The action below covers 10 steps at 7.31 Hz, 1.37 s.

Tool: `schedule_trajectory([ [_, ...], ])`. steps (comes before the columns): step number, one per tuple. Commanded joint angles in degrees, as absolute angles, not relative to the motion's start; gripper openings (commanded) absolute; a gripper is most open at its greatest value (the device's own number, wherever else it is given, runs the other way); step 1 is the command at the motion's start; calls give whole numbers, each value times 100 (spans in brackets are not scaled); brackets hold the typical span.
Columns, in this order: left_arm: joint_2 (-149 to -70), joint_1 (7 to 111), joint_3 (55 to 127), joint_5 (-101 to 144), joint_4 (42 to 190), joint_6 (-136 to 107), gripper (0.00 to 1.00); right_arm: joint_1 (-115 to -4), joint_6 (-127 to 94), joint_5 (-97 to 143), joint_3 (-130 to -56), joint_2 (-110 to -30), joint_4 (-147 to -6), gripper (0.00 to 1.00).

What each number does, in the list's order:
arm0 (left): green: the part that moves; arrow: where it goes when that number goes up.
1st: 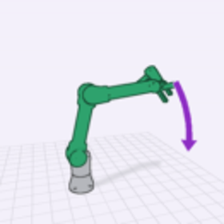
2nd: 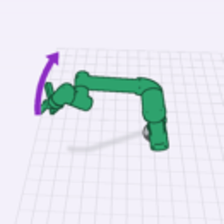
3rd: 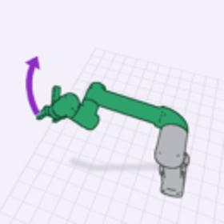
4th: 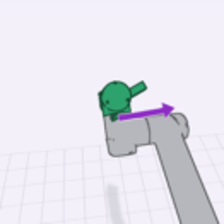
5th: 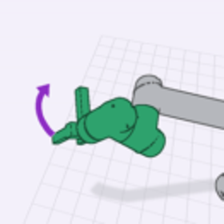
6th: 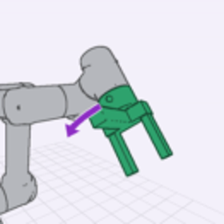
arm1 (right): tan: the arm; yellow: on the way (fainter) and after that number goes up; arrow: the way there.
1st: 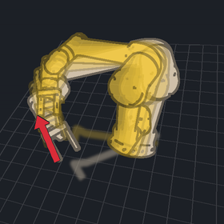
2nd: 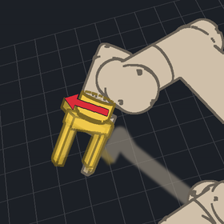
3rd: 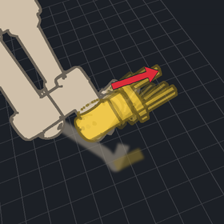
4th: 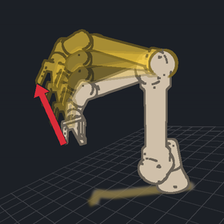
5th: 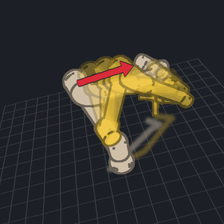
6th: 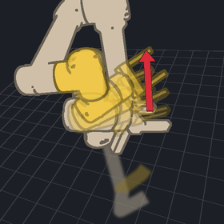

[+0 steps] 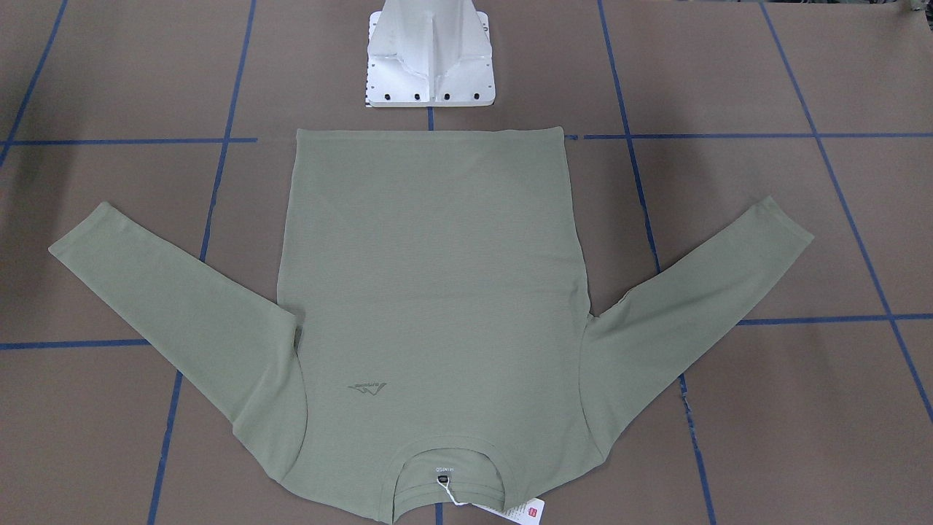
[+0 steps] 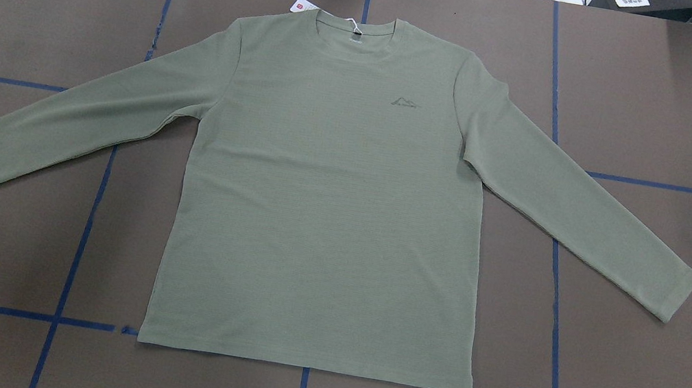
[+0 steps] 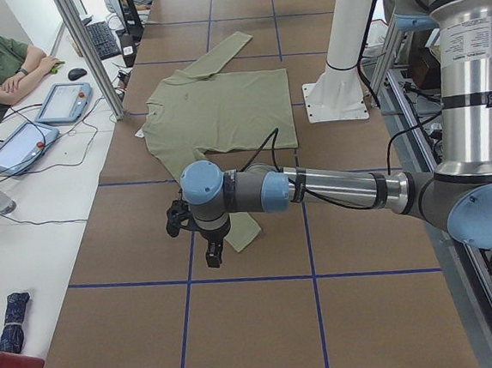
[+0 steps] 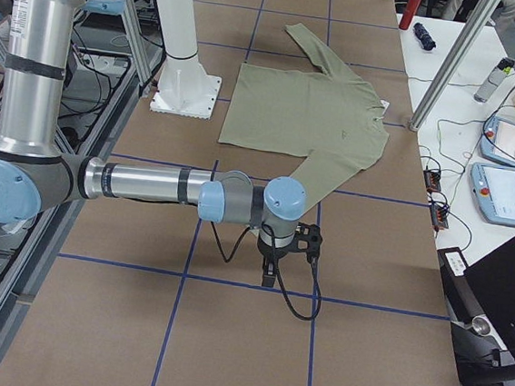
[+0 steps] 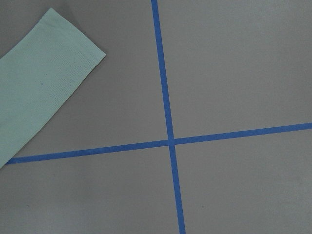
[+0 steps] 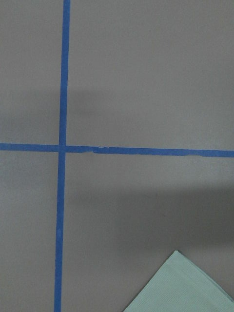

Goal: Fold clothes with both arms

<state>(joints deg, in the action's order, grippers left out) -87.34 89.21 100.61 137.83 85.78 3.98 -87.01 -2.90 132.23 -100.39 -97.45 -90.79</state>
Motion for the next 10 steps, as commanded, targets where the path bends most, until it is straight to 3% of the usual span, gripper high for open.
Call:
schedule_trajectory([
  [1, -8736, 8921, 10072, 13825, 8717, 396, 100, -8701, -290, 13219, -10063, -9747, -9079, 100],
  [3, -8736, 8921, 10055, 13825, 8806, 439, 100, -8692, -264, 13210, -10055, -9738, -8670, 100],
  [6, -8674, 8930, 10230, 13677, 10297, 405, 100, -8675, -351, 13166, -10081, -9712, -7038, 100],
  [8, -9139, 8938, 9977, 13457, 11358, 360, 100, -8684, -736, 13192, -10011, -9650, -6487, 100],
  [10, -8895, 8956, 9932, 13491, 11680, 396, 100, -8649, -896, 13114, -9898, -10000, -5195, 100],
])
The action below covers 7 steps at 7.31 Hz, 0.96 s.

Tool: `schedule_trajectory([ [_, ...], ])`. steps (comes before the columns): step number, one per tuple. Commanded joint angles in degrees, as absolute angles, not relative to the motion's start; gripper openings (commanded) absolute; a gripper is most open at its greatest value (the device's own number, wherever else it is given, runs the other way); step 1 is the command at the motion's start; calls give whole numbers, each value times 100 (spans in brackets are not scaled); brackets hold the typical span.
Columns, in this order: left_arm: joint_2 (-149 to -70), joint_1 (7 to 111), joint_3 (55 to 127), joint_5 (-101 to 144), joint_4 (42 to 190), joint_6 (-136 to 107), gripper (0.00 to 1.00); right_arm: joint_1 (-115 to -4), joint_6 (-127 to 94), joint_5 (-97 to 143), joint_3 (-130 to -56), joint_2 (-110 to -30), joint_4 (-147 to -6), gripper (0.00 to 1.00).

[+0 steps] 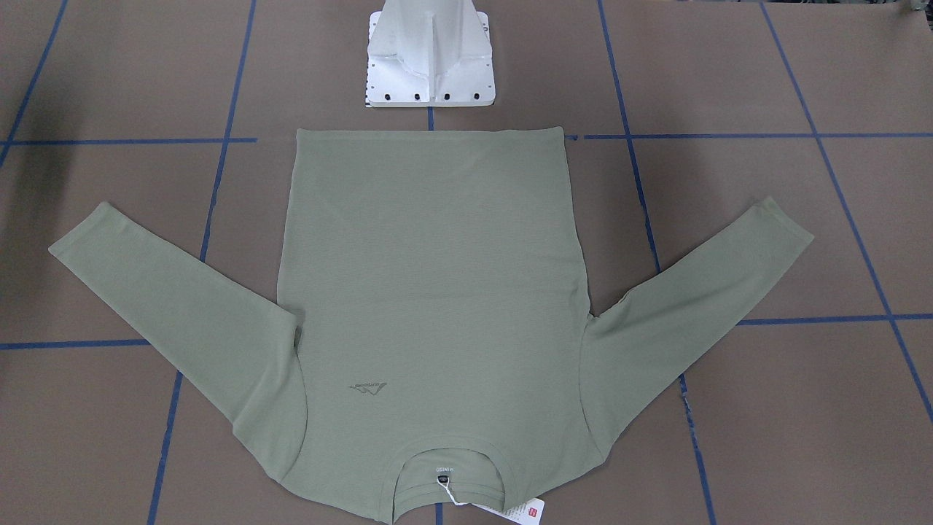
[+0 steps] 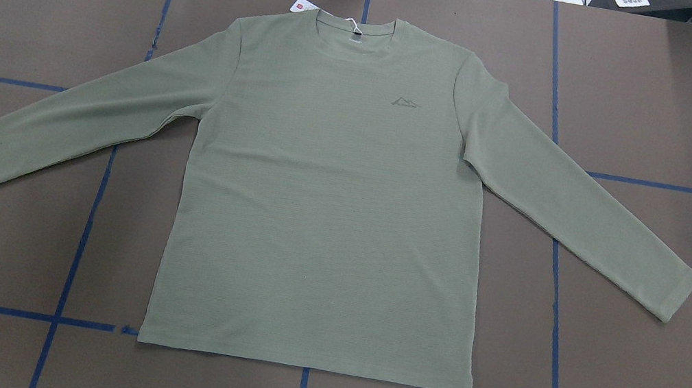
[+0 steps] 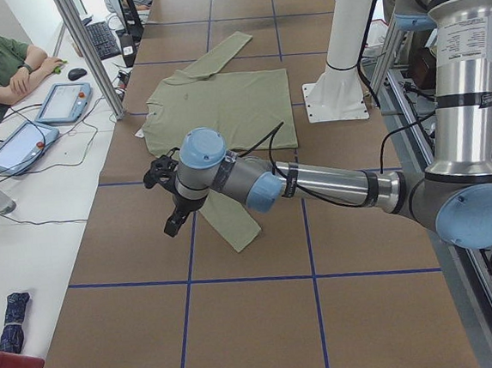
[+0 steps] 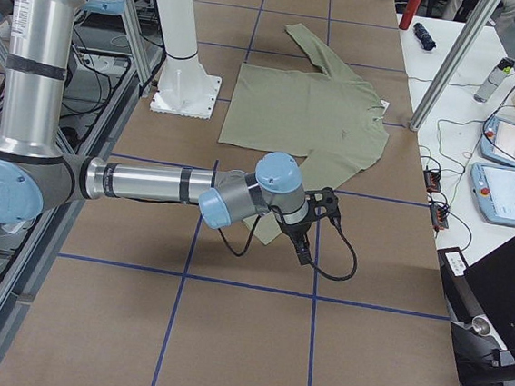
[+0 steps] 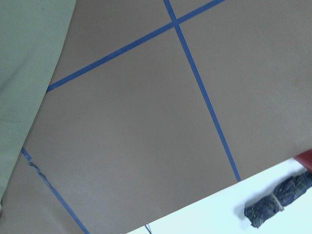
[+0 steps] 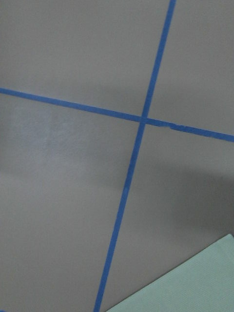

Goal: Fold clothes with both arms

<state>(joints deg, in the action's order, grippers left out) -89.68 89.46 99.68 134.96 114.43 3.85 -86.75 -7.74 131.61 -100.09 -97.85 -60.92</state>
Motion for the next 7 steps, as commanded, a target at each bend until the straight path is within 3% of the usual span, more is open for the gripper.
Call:
schedule_trajectory([
  [1, -8790, 8956, 9984, 13491, 11733, 396, 100, -8431, -2193, 13165, -9844, -10019, -4864, 100],
  [3, -8789, 8956, 10002, 13491, 11777, 396, 100, -7301, -4944, 12712, -9879, -10133, -3724, 99],
  [5, -8789, 8956, 10019, 13500, 11777, 396, 100, -5817, -6271, 10986, -9879, -10580, -2841, 97],
  [7, -8711, 8956, 10037, 13500, 11847, 413, 100, -5049, -7396, 10454, -9879, -10748, -2717, 81],
])
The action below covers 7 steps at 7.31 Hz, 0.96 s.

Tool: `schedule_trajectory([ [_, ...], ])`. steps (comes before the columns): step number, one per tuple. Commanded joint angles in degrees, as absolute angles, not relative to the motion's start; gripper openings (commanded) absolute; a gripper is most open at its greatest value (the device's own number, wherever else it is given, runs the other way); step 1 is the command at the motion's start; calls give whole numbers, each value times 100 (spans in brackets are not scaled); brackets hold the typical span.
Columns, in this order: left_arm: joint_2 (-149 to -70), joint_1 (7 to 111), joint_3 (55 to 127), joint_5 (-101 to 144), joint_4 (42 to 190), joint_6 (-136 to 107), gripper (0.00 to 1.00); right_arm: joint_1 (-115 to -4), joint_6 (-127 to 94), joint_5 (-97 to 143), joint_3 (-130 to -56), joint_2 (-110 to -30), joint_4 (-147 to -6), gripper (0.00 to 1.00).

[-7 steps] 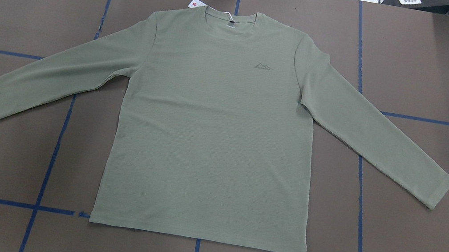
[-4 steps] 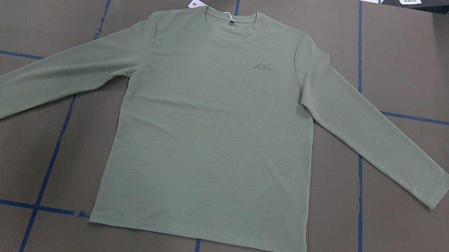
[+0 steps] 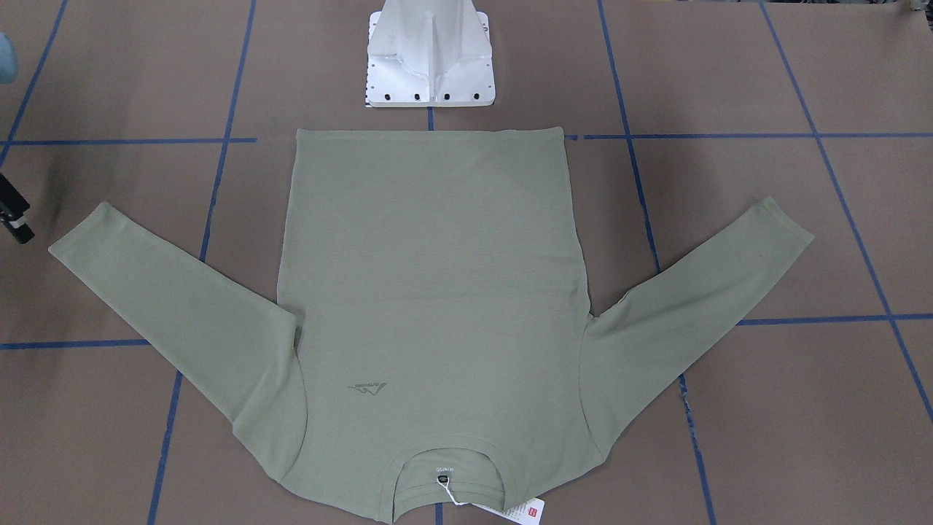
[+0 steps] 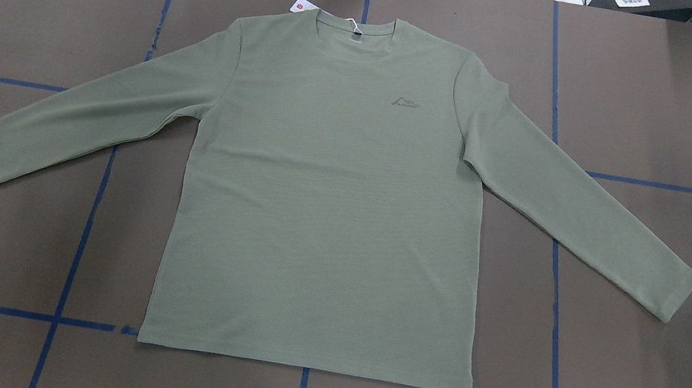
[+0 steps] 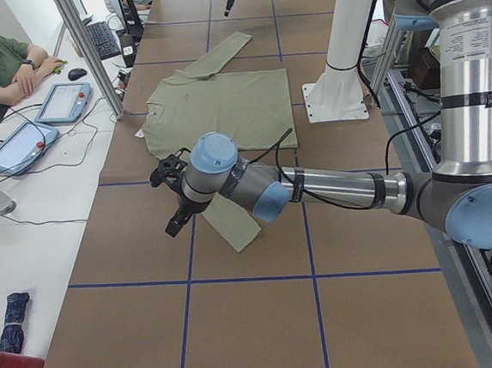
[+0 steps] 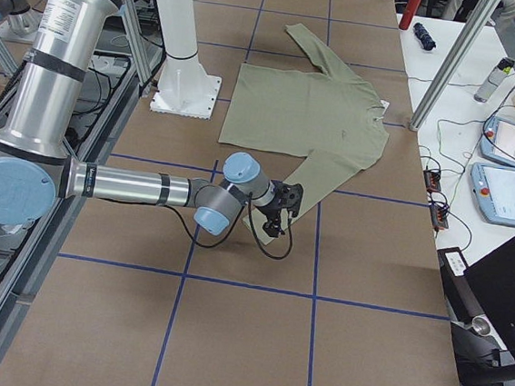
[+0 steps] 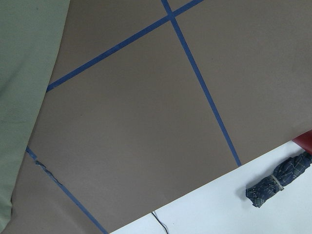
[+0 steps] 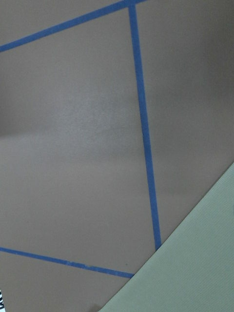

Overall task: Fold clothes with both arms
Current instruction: 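Lower the right gripper onto the cuff of the sleeve nearest it and grasp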

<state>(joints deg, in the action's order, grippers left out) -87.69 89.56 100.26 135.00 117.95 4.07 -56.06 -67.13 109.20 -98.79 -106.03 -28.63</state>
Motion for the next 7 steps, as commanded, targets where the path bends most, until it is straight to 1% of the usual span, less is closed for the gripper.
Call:
schedule_trajectory([
  [1, -8658, 8956, 10028, 13500, 12013, 396, 100, -4845, -7714, 10337, -9801, -10932, -2081, 81],
  [3, -8631, 8956, 10028, 13500, 12041, 396, 100, -4415, -7998, 10049, -9739, -11022, -1811, 79],
  [4, -8596, 8956, 10037, 13500, 12041, 404, 100, -4264, -7937, 9785, -9503, -10934, -1811, 79],
  [7, -8509, 8965, 10037, 13754, 12050, 422, 100, -4271, -7385, 9791, -9238, -10846, -1749, 78],
])
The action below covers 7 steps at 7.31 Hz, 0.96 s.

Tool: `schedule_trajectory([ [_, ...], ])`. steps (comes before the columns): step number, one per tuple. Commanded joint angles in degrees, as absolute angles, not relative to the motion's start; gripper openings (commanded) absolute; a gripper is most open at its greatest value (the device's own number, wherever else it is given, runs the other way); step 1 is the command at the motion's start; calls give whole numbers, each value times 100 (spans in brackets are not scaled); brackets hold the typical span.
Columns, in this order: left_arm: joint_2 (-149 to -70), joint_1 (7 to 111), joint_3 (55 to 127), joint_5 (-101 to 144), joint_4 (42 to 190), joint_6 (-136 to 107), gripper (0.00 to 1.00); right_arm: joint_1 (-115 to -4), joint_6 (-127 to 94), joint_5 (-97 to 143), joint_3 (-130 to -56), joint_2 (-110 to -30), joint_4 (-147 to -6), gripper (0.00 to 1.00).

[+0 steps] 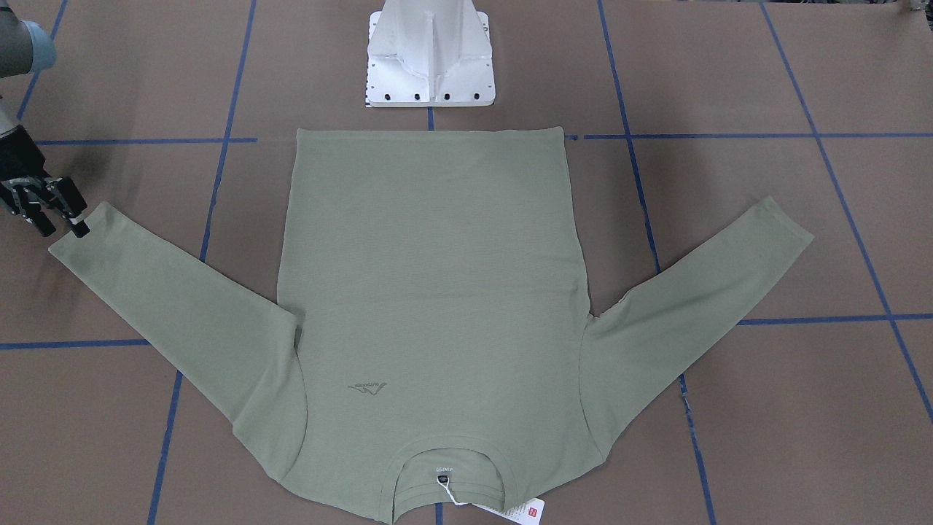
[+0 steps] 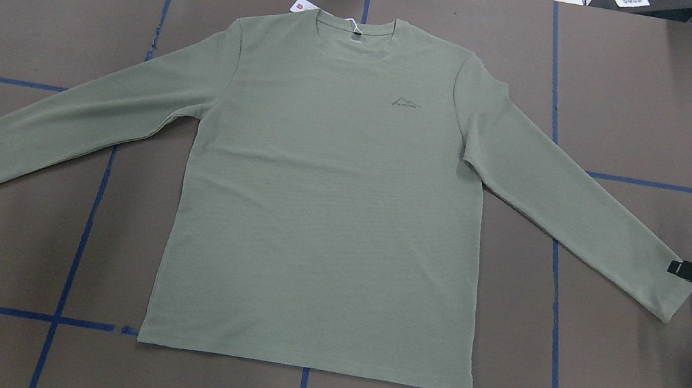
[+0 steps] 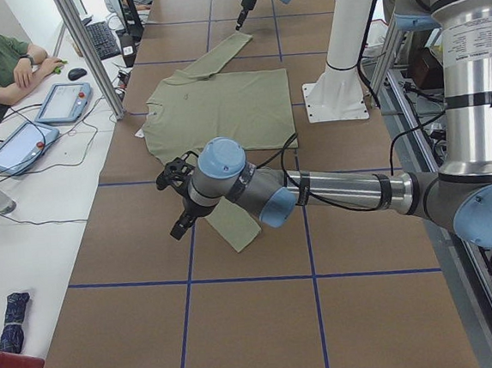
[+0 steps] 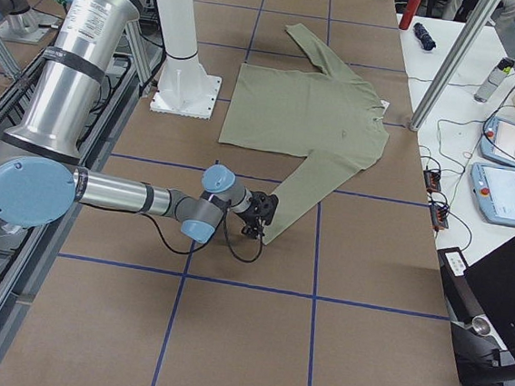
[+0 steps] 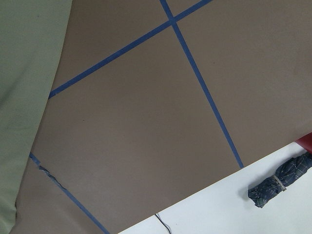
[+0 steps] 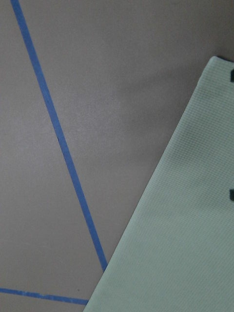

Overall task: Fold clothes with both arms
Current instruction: 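Lower the right gripper onto the cuff of the sleeve nearest it and grasp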

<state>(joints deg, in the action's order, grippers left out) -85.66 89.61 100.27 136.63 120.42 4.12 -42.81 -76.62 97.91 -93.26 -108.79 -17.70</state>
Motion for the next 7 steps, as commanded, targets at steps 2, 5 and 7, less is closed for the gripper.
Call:
schedule_trajectory([
  [2, -8455, 8965, 10011, 13755, 12233, 413, 100, -4271, -7374, 9774, -9089, -10811, -1714, 78],
  [5, -8455, 8965, 10002, 13755, 12243, 413, 100, -4271, -7182, 9756, -8939, -10767, -1714, 77],
  [7, -8455, 8965, 10011, 13755, 12243, 404, 100, -4271, -7181, 9756, -8895, -10705, -1723, 75],
])
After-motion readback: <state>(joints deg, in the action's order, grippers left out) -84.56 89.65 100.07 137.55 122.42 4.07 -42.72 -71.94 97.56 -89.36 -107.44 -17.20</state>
